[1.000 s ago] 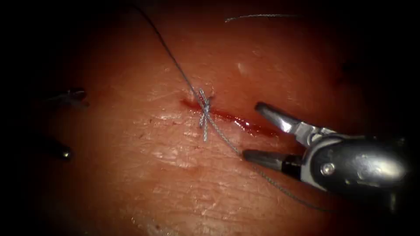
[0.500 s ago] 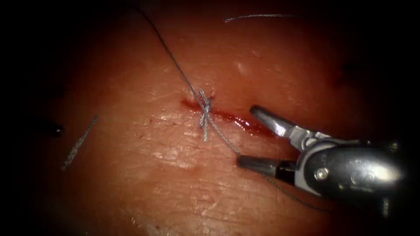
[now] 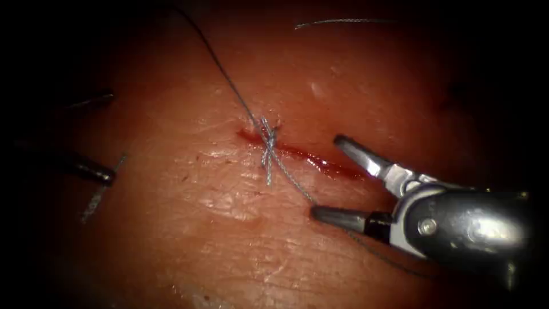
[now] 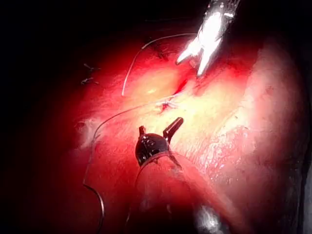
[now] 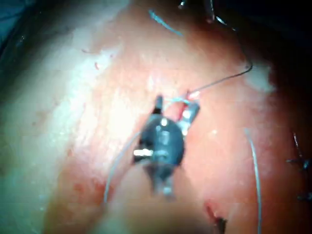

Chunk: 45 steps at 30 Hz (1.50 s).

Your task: Wound Closure

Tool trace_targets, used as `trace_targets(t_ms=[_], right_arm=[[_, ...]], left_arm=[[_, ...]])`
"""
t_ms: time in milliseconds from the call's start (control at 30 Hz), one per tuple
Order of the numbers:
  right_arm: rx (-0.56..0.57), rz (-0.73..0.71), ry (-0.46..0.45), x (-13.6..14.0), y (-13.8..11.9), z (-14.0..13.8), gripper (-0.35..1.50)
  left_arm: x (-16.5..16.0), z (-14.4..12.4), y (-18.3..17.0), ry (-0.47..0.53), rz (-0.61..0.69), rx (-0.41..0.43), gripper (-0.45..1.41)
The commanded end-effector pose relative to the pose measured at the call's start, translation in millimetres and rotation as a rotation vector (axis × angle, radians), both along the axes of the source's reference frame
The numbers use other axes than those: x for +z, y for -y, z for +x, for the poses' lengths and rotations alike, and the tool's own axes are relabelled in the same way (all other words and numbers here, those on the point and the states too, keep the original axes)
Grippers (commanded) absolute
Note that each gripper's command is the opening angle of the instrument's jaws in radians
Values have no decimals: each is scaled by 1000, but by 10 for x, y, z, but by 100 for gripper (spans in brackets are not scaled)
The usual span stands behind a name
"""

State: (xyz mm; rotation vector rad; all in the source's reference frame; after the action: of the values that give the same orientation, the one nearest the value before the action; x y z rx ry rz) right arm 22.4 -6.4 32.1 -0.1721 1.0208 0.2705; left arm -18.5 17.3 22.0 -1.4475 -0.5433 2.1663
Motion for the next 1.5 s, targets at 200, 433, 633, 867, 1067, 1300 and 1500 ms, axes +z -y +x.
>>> trace_targets(t_ms=[200,433,633,867,1067,1300,1500], right_arm=[[8,23,-10,2,-3,-2,88],[10,28,-12,1,-3,-3,88],[11,27,-14,1,-3,-3,88],[11,27,-14,1,-3,-3,88],[19,24,-12,0,-3,-4,88],[72,24,-45,-35,-7,-10,81],[12,37,-186,-87,9,-5,77]], left_arm=[[23,-65,-29,-73,-247,154,84],[42,-75,-58,-235,-418,240,83],[52,-73,-63,-330,-462,421,83],[70,-87,-74,-400,-512,581,76],[76,-89,-63,-424,-561,680,-45],[53,-108,-58,-423,-556,618,-45],[53,-170,-60,-425,-523,569,-45]])
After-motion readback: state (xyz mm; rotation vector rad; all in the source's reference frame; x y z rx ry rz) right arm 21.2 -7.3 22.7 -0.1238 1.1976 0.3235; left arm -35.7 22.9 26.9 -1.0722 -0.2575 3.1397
